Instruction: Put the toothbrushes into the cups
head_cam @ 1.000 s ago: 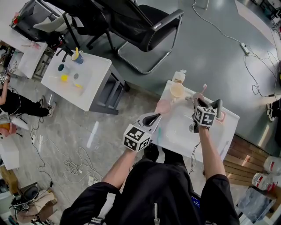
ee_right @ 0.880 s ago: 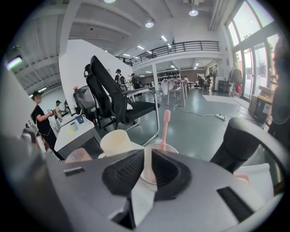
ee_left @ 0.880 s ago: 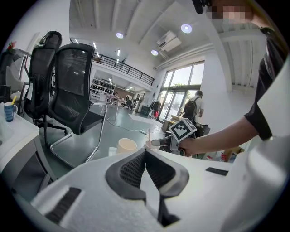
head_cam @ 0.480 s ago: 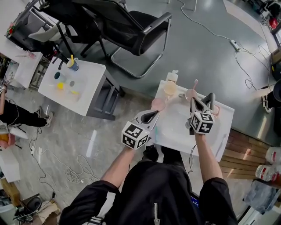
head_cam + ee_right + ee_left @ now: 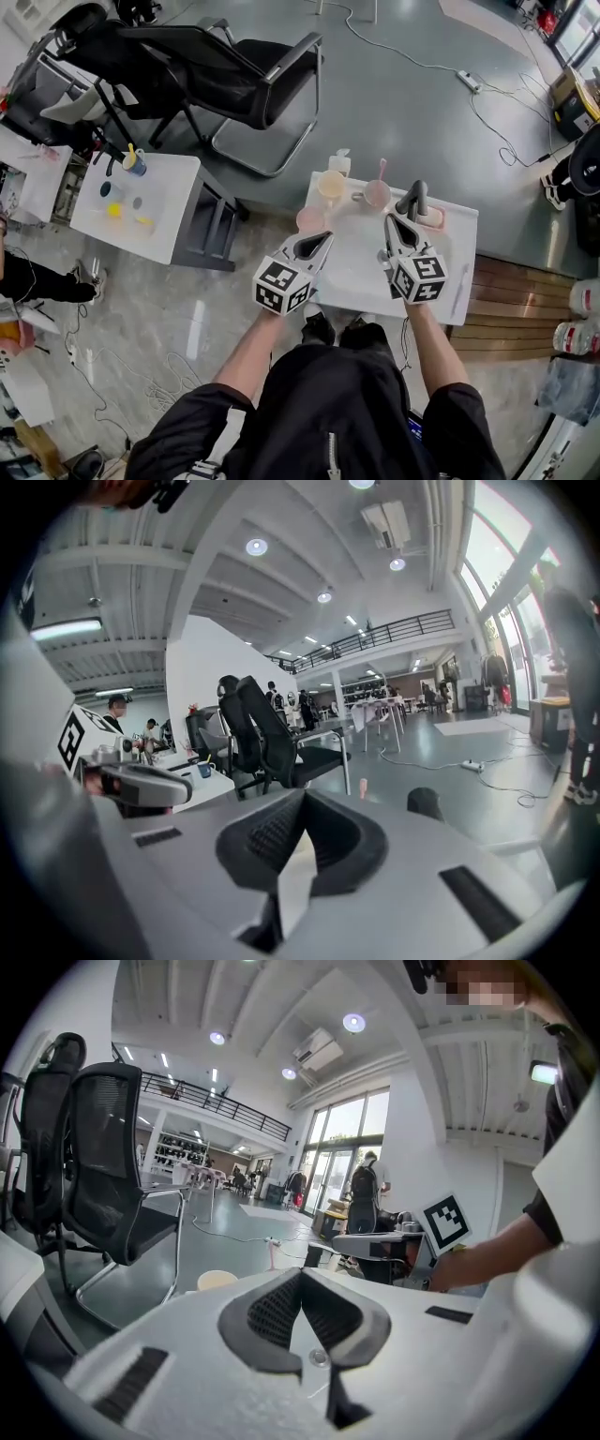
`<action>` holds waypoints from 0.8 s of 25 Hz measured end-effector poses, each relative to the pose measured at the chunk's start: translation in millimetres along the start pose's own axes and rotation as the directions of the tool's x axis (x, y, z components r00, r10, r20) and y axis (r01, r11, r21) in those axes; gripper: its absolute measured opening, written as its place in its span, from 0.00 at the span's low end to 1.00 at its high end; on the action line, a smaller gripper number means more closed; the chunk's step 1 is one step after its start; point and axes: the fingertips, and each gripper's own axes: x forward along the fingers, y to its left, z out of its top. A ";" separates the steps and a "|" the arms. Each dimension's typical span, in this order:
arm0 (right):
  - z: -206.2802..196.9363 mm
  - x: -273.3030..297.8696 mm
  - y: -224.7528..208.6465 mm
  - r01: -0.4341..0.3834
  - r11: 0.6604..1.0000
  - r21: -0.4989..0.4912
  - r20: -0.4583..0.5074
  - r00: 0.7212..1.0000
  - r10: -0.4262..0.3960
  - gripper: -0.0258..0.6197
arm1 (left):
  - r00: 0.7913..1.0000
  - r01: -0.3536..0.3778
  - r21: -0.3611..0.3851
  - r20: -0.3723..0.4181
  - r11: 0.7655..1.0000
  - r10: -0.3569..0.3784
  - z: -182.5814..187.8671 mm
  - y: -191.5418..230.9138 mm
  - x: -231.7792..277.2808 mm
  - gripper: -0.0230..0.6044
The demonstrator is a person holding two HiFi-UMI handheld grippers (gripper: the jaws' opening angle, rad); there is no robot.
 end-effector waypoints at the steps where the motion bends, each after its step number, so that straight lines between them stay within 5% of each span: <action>1: 0.9 -5.6 -1.9 -0.001 1.000 -0.004 0.004 1.000 0.001 0.05 | 1.000 0.003 0.005 -0.001 1.000 -0.003 1.8 -4.9 3.7 0.04; 8: -1.9 -47.8 -31.2 0.003 1.000 -0.003 0.017 1.000 -0.003 0.05 | 1.000 0.017 0.002 -0.016 1.000 -0.017 2.0 -41.3 30.5 0.04; 20: -24.0 -137.6 -120.8 0.175 0.983 0.055 0.017 0.984 -0.176 0.05 | 0.985 0.164 0.038 -0.059 0.986 -0.161 -4.2 -128.9 93.1 0.04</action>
